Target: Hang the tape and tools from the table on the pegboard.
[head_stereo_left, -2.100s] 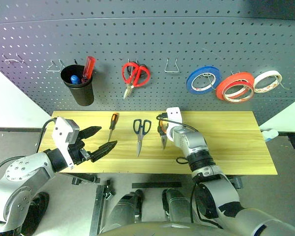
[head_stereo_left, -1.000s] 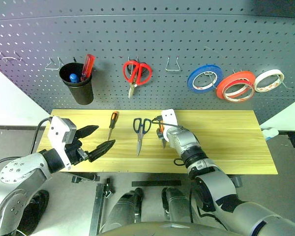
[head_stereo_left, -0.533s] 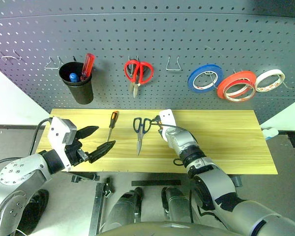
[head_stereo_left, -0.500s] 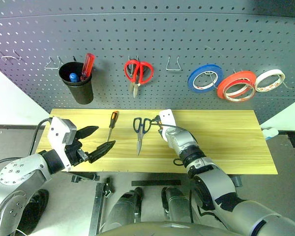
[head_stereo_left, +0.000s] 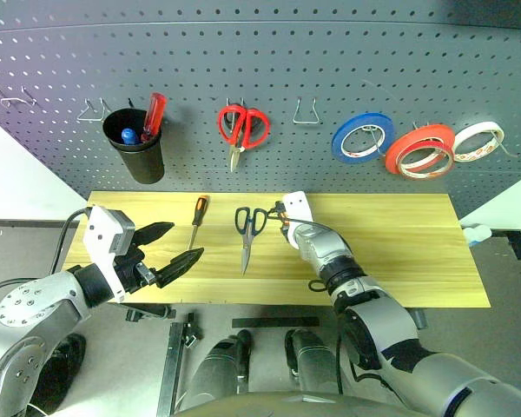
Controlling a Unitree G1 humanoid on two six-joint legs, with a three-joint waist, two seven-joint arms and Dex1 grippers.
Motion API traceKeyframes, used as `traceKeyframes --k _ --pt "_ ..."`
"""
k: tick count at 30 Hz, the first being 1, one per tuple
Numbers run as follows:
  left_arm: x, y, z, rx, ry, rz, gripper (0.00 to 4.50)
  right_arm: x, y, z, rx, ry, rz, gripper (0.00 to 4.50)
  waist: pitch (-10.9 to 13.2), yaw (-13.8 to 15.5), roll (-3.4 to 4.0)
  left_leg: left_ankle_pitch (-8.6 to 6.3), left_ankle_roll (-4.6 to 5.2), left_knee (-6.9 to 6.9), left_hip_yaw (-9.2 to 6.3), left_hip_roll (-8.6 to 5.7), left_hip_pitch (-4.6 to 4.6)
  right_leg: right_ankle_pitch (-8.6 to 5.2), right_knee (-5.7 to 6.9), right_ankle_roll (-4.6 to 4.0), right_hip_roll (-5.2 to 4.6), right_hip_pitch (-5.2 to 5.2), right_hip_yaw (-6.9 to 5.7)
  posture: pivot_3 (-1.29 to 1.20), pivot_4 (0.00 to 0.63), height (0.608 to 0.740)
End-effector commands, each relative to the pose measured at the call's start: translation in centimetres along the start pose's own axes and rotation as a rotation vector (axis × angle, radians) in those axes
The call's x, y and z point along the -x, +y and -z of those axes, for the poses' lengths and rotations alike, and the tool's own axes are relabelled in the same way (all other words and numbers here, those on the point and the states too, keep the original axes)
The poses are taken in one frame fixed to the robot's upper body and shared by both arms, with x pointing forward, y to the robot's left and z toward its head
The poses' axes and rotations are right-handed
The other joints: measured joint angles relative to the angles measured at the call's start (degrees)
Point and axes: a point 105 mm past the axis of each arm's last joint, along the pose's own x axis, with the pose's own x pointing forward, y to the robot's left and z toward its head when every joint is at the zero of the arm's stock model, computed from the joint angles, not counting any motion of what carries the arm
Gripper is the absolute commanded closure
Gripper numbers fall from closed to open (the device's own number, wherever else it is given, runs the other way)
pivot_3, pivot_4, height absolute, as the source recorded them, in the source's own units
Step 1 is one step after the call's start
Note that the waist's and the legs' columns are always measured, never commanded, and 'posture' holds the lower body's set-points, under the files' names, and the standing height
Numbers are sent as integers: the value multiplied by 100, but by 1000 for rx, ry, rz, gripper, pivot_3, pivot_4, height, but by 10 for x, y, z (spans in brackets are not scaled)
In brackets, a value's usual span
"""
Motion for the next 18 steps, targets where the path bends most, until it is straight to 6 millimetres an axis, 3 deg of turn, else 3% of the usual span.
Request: traceKeyframes --k 1,7,10,18 --pt "3 1 -7 -29 -20 -8 0 4 -4 -7 -16 -44 -36 2417 6 -5 -2 0 0 -1 0 0 0 0 -1 0 0 -1 0 -39 271 740" --pt "0 4 -8 -30 -28 -1 0 9 -20 -3 -27 -83 -90 2417 11 0 -4 1 0 -9 0 0 -6 0 -4 0 -1 -5 0 -64 265 740" --pt "-1 6 -9 -33 -28 3 0 15 -15 -3 -23 -109 -193 2417 13 0 -8 0 0 -7 0 0 -9 0 -7 1 -1 -7 0 -76 262 740" --pt "0 12 -8 -31 -23 12 0 30 -27 2 -63 -157 -315 2417 14 -8 -7 10 8 -5 0 1 -51 1 -2 1 -1 -30 -2 -98 258 740"
